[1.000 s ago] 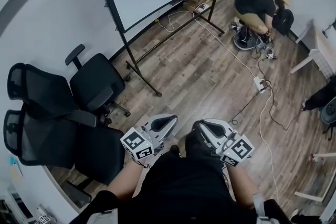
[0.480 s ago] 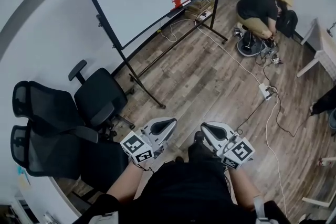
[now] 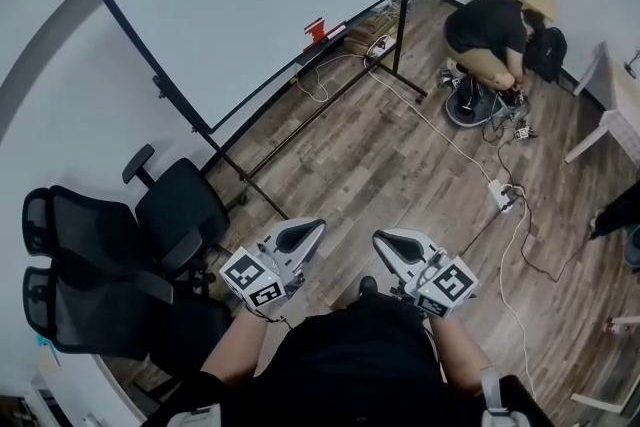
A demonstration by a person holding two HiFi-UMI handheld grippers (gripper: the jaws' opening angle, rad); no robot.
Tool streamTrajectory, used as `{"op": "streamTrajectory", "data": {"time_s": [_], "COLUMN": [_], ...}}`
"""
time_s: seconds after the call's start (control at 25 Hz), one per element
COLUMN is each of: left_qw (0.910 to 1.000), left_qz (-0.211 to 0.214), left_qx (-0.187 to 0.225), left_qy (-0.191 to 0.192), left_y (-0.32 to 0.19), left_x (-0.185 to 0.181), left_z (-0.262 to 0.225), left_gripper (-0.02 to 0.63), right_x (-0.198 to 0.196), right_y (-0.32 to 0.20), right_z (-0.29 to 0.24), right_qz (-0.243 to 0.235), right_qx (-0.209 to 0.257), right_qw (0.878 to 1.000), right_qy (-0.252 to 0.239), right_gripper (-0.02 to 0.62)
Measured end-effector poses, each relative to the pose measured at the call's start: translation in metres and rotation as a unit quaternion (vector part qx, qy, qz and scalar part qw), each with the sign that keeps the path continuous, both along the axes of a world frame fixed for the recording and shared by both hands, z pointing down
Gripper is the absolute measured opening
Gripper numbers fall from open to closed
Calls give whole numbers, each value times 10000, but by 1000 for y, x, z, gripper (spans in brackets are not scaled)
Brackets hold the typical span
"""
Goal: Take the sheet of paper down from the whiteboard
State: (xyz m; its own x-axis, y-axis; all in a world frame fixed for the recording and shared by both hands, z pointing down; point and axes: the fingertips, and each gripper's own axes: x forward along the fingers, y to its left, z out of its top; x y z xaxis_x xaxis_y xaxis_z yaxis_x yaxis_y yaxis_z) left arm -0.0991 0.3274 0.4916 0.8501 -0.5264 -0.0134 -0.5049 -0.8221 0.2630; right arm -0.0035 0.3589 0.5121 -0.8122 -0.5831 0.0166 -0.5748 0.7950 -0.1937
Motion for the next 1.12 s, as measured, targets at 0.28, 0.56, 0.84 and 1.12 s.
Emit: {"op": "streamTrajectory", "data": {"time_s": [0.28, 0.56, 0.84, 1.12], "left_qw": [9997, 9993, 9994, 9997], "left_qz": [-204, -349, -233, -42], "left_qx": [149, -149, -222, 37], "left_qy": [-38, -38, 106, 229], "left_y": [-51, -95, -174, -277], "left_x": [39, 45, 52, 51], "left_z": [-15, 3, 19, -3], "left_gripper": [12, 12, 11, 11], "right_x": [40, 55, 58, 52], "right_y": [-65, -116, -184, -283], "right_z": [-8, 10, 24, 7], "right_qz": [-177, -101, -36, 106], "right_qx": [107, -240, -364, -276], "right_qw": [9997, 9997, 9992, 9990], "right_qy": [137, -18, 152, 337], "right_gripper": [24, 25, 25, 25]}}
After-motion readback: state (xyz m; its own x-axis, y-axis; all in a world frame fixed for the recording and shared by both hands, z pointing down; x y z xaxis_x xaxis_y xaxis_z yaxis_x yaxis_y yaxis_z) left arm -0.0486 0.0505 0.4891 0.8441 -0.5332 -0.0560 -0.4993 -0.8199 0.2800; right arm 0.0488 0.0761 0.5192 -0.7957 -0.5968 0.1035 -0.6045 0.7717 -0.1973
